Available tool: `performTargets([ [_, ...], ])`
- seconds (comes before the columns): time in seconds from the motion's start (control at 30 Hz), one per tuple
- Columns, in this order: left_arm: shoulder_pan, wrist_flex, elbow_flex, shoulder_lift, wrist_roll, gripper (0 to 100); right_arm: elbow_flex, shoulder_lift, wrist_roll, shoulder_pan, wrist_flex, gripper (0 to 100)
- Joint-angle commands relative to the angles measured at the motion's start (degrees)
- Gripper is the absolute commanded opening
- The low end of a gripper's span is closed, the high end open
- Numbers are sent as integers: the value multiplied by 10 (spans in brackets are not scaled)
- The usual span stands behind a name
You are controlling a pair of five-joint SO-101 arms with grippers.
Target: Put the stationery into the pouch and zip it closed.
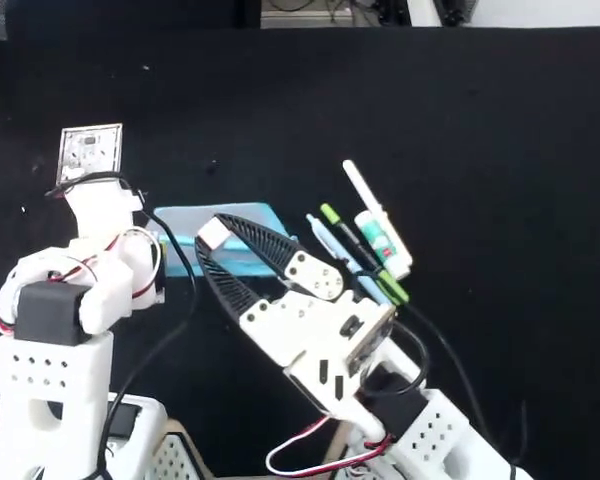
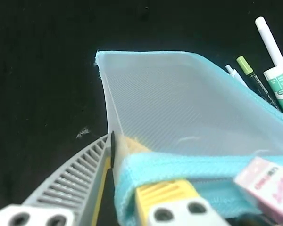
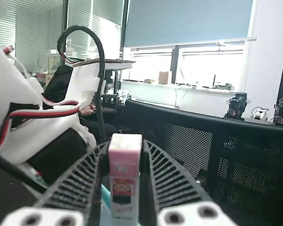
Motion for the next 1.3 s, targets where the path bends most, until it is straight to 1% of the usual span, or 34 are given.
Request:
performTargets([
  [0.0, 5, -12, 9, 2, 6, 30, -33, -34, -2, -9, 41, 11],
  [0.17, 5, -13, 12, 2, 6, 30, -42, -109, -2, -36, 107, 11],
  [0.23, 5, -12, 12, 2, 6, 30, -29, -131, 1, -51, 119, 11],
  [0.33, 5, -11, 12, 1, 7, 30, 2, -139, 3, -51, 98, 11],
  [0.47, 8, -5, 12, 1, 6, 30, 34, -139, 3, -23, 33, 11],
  [0.53, 9, 4, 7, 1, 6, 30, 46, -139, 1, -10, 17, 11],
  [0.93, 10, 5, 7, 1, 6, 30, 73, -138, 3, -4, 11, 11],
  [1.1, 11, 6, 7, 1, 6, 30, 70, -138, 0, 32, 11, 11],
  [1.27, 20, 20, 2, 0, 4, 30, 73, -138, 2, 33, 11, 11],
])
